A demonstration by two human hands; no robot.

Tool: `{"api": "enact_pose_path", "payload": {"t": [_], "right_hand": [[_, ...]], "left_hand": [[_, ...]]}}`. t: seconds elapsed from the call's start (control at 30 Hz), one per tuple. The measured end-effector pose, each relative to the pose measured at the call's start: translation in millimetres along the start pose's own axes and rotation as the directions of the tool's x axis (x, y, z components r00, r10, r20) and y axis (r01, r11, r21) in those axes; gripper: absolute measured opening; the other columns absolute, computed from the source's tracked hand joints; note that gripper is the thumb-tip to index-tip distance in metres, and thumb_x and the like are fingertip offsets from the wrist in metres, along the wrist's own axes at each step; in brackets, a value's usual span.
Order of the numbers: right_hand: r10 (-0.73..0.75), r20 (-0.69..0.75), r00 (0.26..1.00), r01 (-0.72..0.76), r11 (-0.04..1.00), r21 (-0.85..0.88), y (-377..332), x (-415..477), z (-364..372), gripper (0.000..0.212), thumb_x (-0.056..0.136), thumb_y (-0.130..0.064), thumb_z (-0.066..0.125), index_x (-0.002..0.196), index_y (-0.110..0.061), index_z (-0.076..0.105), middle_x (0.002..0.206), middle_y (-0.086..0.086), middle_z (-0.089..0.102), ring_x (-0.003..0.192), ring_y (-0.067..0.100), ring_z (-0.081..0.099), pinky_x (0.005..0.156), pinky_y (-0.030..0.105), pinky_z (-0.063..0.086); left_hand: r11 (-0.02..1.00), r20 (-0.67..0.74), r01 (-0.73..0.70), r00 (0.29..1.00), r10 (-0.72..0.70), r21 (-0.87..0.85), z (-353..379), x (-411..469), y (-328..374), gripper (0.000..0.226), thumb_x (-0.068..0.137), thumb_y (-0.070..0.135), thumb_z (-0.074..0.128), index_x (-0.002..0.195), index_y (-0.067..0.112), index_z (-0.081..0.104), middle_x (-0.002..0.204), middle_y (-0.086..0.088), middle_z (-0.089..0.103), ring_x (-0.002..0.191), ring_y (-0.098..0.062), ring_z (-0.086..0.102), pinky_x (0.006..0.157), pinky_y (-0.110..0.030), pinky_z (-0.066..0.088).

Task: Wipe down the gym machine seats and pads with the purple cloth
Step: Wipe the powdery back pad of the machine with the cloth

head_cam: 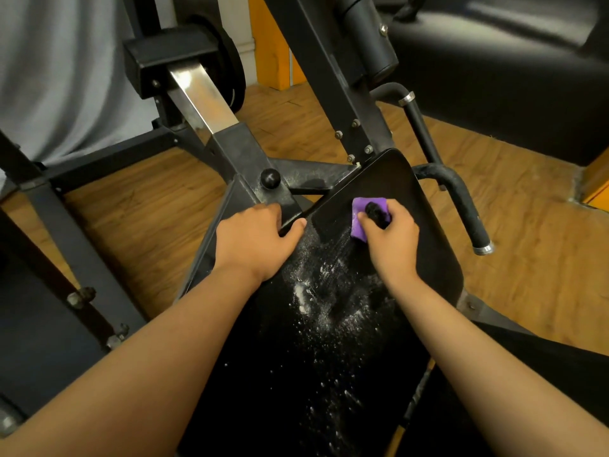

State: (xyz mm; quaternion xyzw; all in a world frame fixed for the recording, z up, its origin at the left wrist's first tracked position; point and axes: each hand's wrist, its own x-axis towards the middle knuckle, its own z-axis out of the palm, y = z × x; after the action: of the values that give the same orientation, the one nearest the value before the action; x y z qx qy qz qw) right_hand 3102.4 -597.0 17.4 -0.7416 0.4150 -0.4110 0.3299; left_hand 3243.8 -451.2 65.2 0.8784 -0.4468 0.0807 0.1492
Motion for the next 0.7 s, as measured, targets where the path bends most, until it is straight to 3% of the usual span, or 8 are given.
{"api": "enact_pose_path", "payload": {"t": [0.13, 0.3, 0.47, 0.57, 0.7], "right_hand": [[-0.090, 0.032, 0.995, 0.090, 0.996, -0.017, -22.0, -11.3, 5.4, 0.013, 0.086, -0.020, 0.067, 0.085, -0.011, 0.059, 0.087, 0.003, 0.058, 0.079, 0.013, 0.054, 0.069, 0.027, 0.043], [-0.219, 0.262, 0.940, 0.220, 0.975, 0.028, -71.6, -51.9, 16.4, 0.008, 0.086, -0.015, 0.068, 0.091, -0.018, 0.063, 0.090, -0.003, 0.057, 0.081, 0.009, 0.057, 0.071, 0.022, 0.046], [-0.279, 0.424, 0.862, 0.289, 0.957, 0.042, -98.2, -100.4, 18.4, 0.009, 0.084, -0.019, 0.068, 0.088, -0.016, 0.060, 0.090, -0.003, 0.053, 0.080, 0.012, 0.055, 0.070, 0.025, 0.044], [-0.304, 0.488, 0.818, 0.320, 0.946, 0.052, -103.6, -123.8, 16.4, 0.011, 0.085, -0.022, 0.068, 0.091, -0.015, 0.061, 0.091, -0.003, 0.053, 0.081, 0.012, 0.055, 0.072, 0.026, 0.044], [-0.328, 0.558, 0.762, 0.371, 0.928, 0.038, -101.9, -113.6, 11.6, 0.013, 0.085, -0.019, 0.068, 0.096, -0.013, 0.063, 0.092, -0.001, 0.054, 0.081, 0.011, 0.054, 0.073, 0.023, 0.043]], "left_hand": [[0.997, 0.025, -0.002, 1.000, 0.004, -0.073, -5.4, -4.6, -1.1, 0.036, 0.095, 0.052, 0.041, 0.079, 0.022, 0.053, 0.080, 0.006, 0.055, 0.076, -0.019, 0.056, 0.058, -0.031, 0.032], [0.972, 0.057, 0.025, 0.998, -0.012, -0.232, -28.5, -52.3, -26.9, 0.018, 0.096, 0.039, 0.045, 0.088, 0.026, 0.054, 0.093, 0.008, 0.057, 0.090, -0.015, 0.057, 0.068, -0.033, 0.044], [0.995, 0.012, 0.081, 0.997, -0.080, -0.063, -41.2, -133.7, -73.9, 0.031, 0.093, 0.051, 0.040, 0.099, 0.026, 0.057, 0.095, 0.004, 0.059, 0.090, -0.019, 0.059, 0.069, -0.036, 0.051], [0.980, 0.015, 0.187, 0.982, -0.186, -0.074, -38.3, -147.4, -80.8, 0.045, 0.091, 0.061, 0.032, 0.093, 0.023, 0.055, 0.090, 0.001, 0.056, 0.085, -0.022, 0.058, 0.068, -0.035, 0.048], [0.987, -0.068, 0.160, 0.985, -0.162, -0.032, -36.3, -144.8, -77.5, 0.042, 0.090, 0.059, 0.034, 0.085, 0.022, 0.054, 0.082, 0.003, 0.054, 0.073, -0.021, 0.057, 0.057, -0.029, 0.036]]}}
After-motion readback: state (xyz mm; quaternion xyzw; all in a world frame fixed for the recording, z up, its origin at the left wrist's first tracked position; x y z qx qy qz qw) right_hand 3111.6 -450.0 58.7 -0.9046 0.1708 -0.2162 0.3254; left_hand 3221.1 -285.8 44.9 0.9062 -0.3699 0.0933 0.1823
